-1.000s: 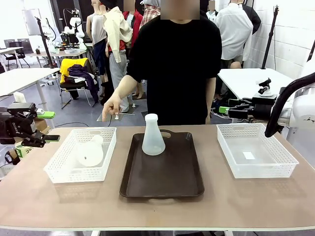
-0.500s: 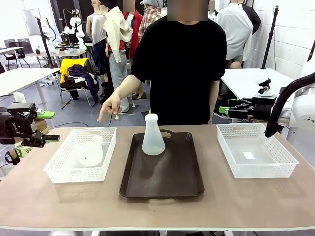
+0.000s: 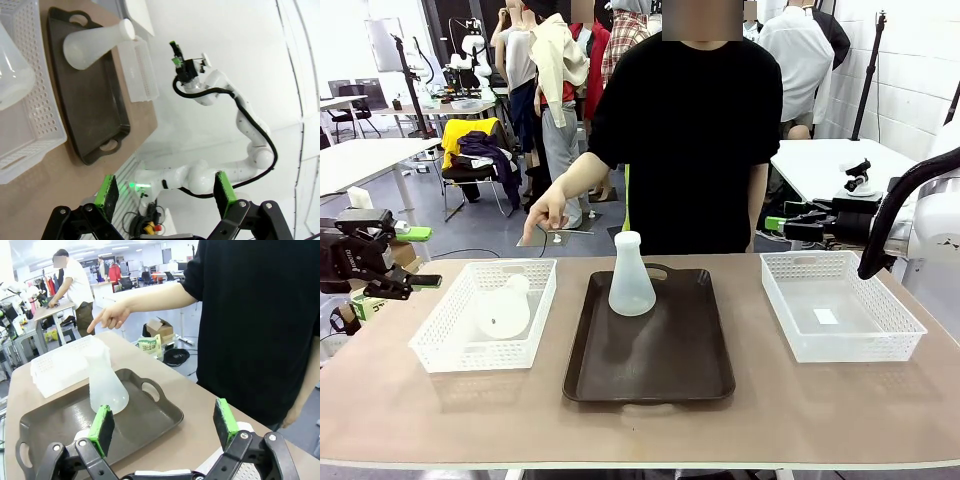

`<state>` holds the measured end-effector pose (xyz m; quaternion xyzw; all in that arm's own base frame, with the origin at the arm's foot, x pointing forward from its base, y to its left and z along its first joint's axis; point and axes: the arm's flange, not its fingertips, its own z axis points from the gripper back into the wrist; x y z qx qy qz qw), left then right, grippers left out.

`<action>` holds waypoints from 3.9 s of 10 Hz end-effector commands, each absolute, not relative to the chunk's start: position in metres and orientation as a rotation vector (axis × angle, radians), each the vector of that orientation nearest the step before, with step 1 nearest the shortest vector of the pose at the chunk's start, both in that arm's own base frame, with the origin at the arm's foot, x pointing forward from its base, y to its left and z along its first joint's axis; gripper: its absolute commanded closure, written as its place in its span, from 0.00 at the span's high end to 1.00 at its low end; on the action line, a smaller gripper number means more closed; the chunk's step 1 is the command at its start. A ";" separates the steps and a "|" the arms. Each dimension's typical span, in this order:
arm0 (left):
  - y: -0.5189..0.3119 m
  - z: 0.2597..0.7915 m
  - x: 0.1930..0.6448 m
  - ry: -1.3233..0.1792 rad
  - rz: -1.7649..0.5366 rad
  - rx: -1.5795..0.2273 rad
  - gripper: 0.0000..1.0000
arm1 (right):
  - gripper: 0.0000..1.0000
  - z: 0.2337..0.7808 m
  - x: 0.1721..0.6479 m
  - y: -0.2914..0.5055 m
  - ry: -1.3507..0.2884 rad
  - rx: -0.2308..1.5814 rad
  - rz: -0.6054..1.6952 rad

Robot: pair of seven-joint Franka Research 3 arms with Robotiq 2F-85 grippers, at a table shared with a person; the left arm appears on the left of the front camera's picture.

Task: Prepare the laboratory tools.
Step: Pick up the Big flask that the person points to.

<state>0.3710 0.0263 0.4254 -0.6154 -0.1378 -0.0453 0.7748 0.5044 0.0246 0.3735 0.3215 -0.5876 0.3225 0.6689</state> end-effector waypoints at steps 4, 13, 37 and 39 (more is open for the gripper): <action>-0.026 0.499 0.426 -0.306 -0.096 -0.627 1.00 | 1.00 0.376 0.506 0.026 -1.308 0.720 0.730; -0.090 0.454 0.578 -0.092 0.083 -0.164 1.00 | 1.00 0.376 0.506 0.026 -1.308 0.720 0.730; -0.113 0.337 0.652 -0.058 0.050 -0.084 0.69 | 1.00 0.376 0.506 0.026 -1.308 0.720 0.730; -0.112 0.337 0.652 -0.050 0.067 -0.089 0.31 | 1.00 0.376 0.506 0.026 -1.308 0.720 0.730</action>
